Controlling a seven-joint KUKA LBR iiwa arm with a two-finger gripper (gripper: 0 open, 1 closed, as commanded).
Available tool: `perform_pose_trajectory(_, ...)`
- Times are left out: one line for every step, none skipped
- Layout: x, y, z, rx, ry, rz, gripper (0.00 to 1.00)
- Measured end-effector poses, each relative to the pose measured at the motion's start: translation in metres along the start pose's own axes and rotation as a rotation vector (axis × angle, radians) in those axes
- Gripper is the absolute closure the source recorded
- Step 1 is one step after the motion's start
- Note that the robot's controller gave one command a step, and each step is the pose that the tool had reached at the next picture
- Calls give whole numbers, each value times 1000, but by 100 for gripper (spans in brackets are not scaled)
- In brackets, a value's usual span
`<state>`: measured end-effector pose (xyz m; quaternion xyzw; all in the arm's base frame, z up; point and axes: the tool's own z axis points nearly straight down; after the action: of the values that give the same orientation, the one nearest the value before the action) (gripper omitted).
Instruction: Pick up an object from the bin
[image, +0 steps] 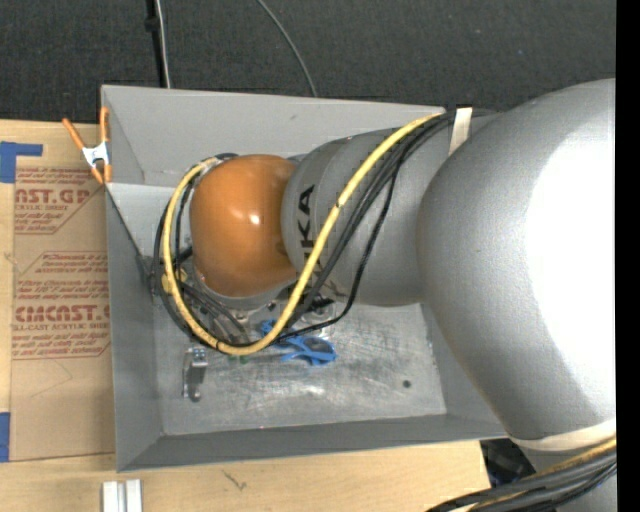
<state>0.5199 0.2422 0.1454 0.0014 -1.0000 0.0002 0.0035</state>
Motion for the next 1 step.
perform_pose_trajectory(-67, -88, 74, -5, -14, -122, 0)
